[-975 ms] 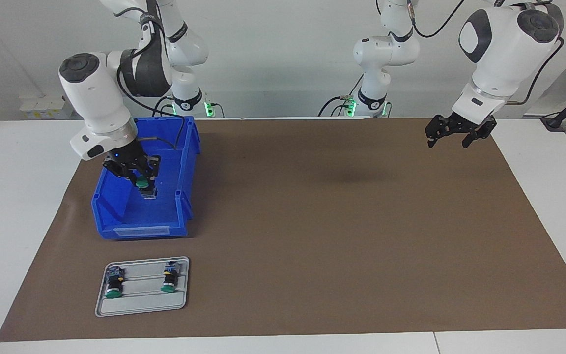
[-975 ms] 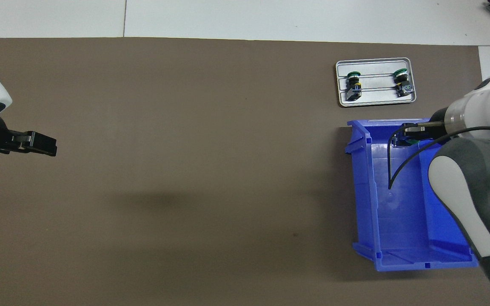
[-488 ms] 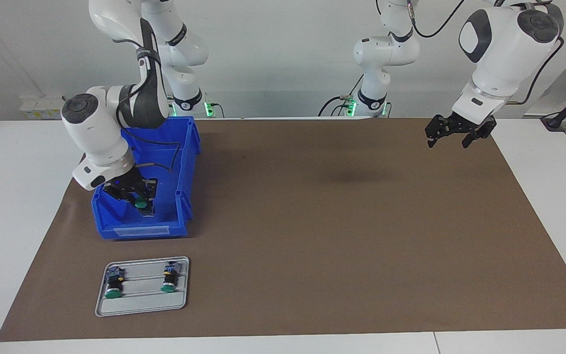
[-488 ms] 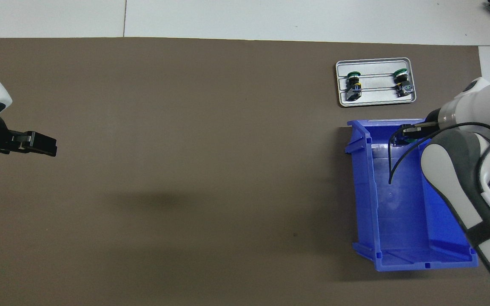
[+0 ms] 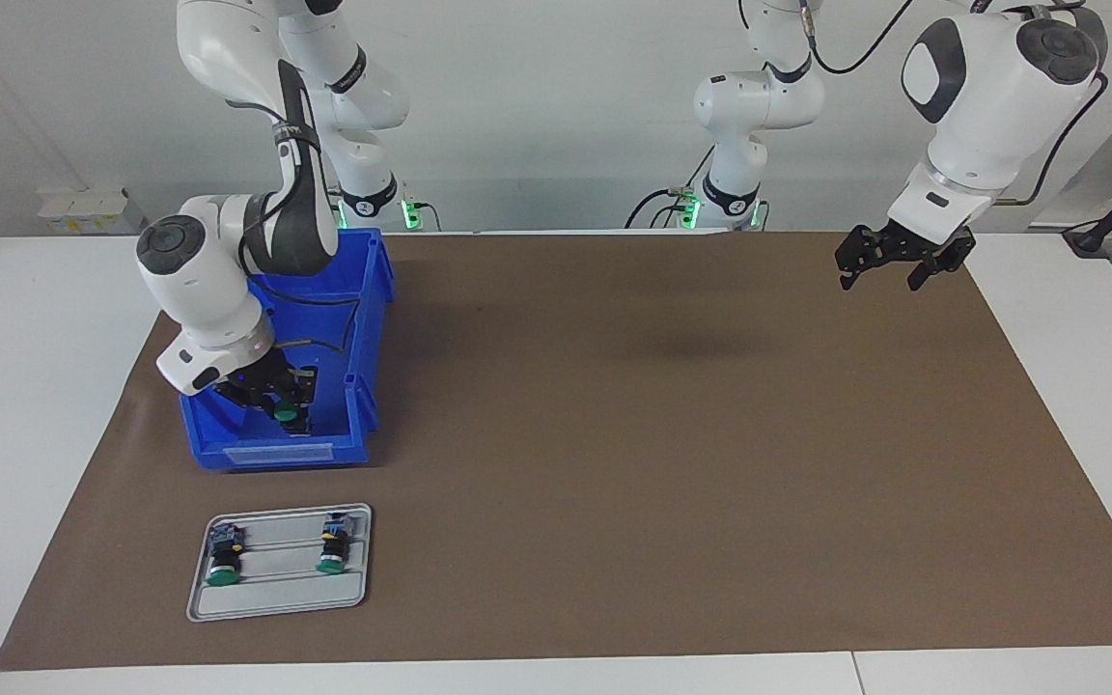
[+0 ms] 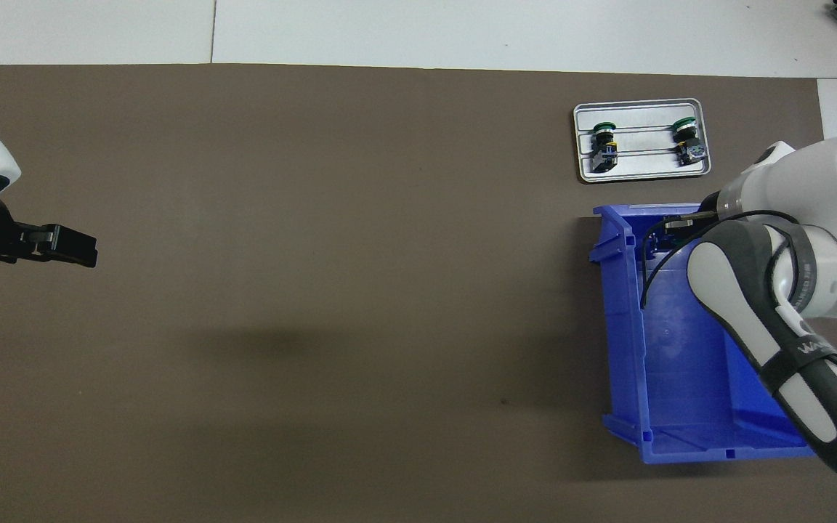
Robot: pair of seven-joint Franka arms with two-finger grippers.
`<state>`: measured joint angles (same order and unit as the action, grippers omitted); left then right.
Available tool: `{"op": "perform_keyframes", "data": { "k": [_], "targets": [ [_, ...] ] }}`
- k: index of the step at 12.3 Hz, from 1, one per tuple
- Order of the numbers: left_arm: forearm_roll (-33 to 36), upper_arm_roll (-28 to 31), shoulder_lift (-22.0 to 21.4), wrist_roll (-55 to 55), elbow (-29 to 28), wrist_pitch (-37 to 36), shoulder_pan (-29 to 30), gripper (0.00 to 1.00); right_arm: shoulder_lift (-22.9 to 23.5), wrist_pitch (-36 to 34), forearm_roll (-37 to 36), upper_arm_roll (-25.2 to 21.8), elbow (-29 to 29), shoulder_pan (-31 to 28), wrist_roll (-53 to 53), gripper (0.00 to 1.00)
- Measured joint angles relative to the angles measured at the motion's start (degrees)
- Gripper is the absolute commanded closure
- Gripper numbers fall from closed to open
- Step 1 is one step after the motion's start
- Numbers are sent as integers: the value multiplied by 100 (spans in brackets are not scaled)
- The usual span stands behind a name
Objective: Place and press button with both arms
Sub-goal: 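Lower the green button into the blue bin with the right gripper, then open the right gripper and raise it out of the bin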
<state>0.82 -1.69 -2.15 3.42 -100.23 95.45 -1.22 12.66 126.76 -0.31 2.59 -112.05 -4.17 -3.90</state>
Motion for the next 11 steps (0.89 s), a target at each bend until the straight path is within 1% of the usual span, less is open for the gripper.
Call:
{"op": "perform_keyframes", "data": {
  "k": [2,3,4,5,7,9,11],
  "targets": [
    [0,0,0,0,0,0,0,0,10,192,0,1,-156,0,0,100],
    [0,0,0,0,0,0,0,0,10,220,0,1,-200,0,0,76],
    [0,0,0,0,0,0,0,0,10,231,1,1,-226,1,1,38],
    [0,0,0,0,0,0,0,0,10,246,4,1,-234,0,16,26],
    [0,0,0,0,0,0,0,0,8,263,8,1,-229,1,38,5],
    [0,0,0,0,0,0,0,0,-27,265,11,9,-188,8,126,4],
    [0,0,0,0,0,0,0,0,-187,119,12,47,-92,14,362,3]
  ]
}}
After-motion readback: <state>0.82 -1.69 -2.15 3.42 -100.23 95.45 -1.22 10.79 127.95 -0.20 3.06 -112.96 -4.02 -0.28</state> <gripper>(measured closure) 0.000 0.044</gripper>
